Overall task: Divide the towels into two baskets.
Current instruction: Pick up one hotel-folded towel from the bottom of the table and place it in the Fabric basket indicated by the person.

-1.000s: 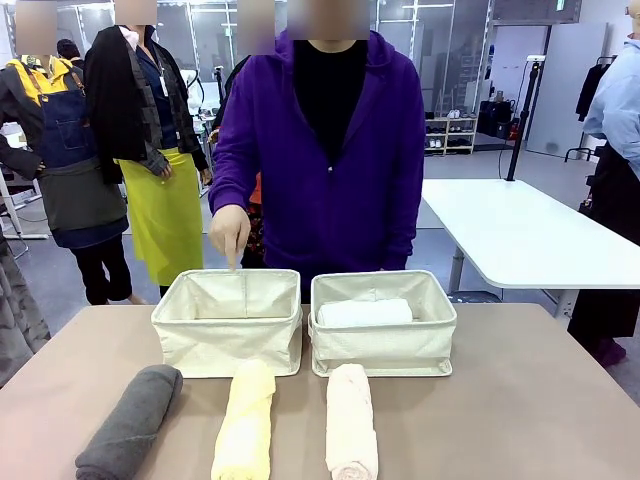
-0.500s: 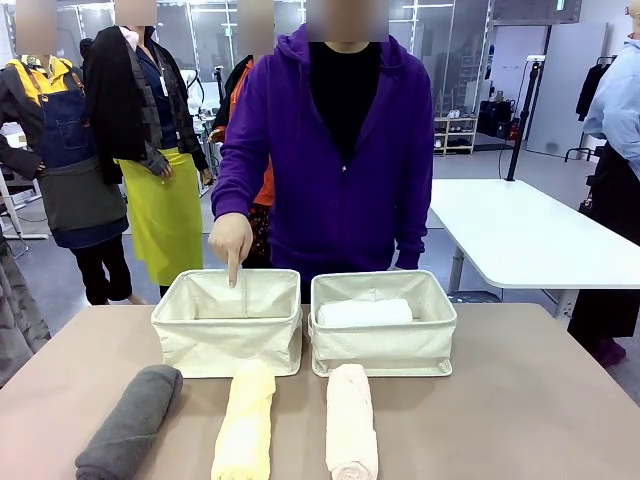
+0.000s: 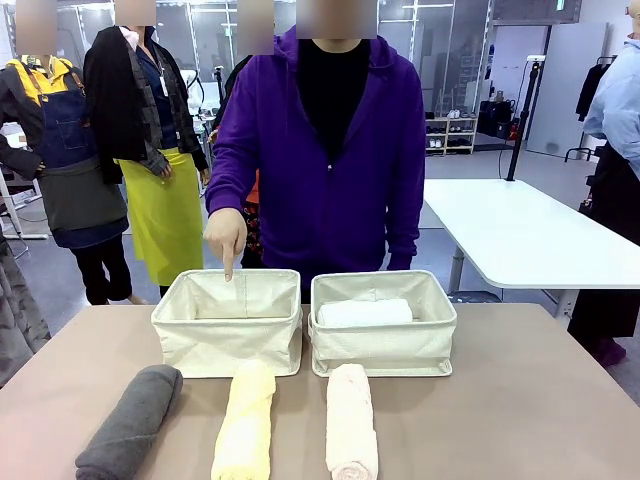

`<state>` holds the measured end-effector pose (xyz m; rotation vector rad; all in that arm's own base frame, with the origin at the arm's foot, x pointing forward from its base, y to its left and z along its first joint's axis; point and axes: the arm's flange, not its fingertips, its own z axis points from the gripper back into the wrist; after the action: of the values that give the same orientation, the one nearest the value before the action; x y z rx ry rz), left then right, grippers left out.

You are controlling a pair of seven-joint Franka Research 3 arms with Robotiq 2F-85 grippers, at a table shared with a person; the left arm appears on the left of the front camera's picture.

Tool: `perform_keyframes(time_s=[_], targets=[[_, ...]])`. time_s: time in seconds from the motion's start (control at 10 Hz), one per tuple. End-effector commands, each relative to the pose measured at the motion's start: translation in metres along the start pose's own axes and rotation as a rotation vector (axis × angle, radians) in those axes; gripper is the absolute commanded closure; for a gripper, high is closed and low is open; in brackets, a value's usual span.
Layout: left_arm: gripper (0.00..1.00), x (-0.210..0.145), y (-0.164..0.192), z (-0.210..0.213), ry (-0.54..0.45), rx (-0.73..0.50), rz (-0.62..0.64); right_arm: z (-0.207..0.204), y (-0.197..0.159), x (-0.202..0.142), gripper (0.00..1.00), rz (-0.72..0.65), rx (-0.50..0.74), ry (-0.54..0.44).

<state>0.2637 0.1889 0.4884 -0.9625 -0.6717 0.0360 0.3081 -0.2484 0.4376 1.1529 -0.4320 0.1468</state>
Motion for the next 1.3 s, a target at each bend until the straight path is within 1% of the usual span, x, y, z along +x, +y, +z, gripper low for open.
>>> perform_keyframes(time_s=[0.0, 0.1, 0.3, 0.4, 0.5, 0.6, 0.8, 0.9, 1.1, 1.2], targets=[[0.0, -0.021, -0.026, -0.04, 0.155, 0.104, -0.053, 0.002, 0.005, -0.003, 0.0, 0.009, -0.009, 0.011], [0.0, -0.032, -0.031, -0.062, 0.234, 0.163, -0.06, 0.002, 0.005, -0.003, 0.0, 0.009, -0.009, 0.011], [0.0, -0.053, -0.038, -0.1, 0.328, 0.236, -0.061, 0.002, 0.005, -0.003, 0.0, 0.009, -0.009, 0.011], [0.0, -0.068, -0.04, -0.117, 0.357, 0.298, -0.092, 0.002, 0.005, -0.003, 0.0, 0.009, -0.009, 0.011], [0.0, -0.083, -0.044, -0.134, 0.367, 0.341, -0.067, 0.002, 0.005, -0.003, 0.0, 0.009, -0.009, 0.011], [0.0, -0.1, -0.05, -0.151, 0.39, 0.383, -0.092, 0.002, 0.005, -0.003, 0.0, 0.009, -0.009, 0.011], [0.0, -0.126, -0.051, -0.179, 0.457, 0.463, -0.121, 0.002, 0.005, -0.003, 0.0, 0.009, -0.009, 0.011], [0.0, -0.136, -0.05, -0.19, 0.478, 0.496, -0.139, 0.002, 0.005, -0.003, 0.0, 0.009, -0.009, 0.011], [0.0, -0.158, -0.046, -0.213, 0.576, 0.537, -0.151, 0.002, 0.005, -0.003, 0.0, 0.009, -0.009, 0.011], [0.0, -0.168, -0.038, -0.223, 0.616, 0.549, -0.151, 0.002, 0.005, -0.003, 0.0, 0.009, -0.009, 0.011]])
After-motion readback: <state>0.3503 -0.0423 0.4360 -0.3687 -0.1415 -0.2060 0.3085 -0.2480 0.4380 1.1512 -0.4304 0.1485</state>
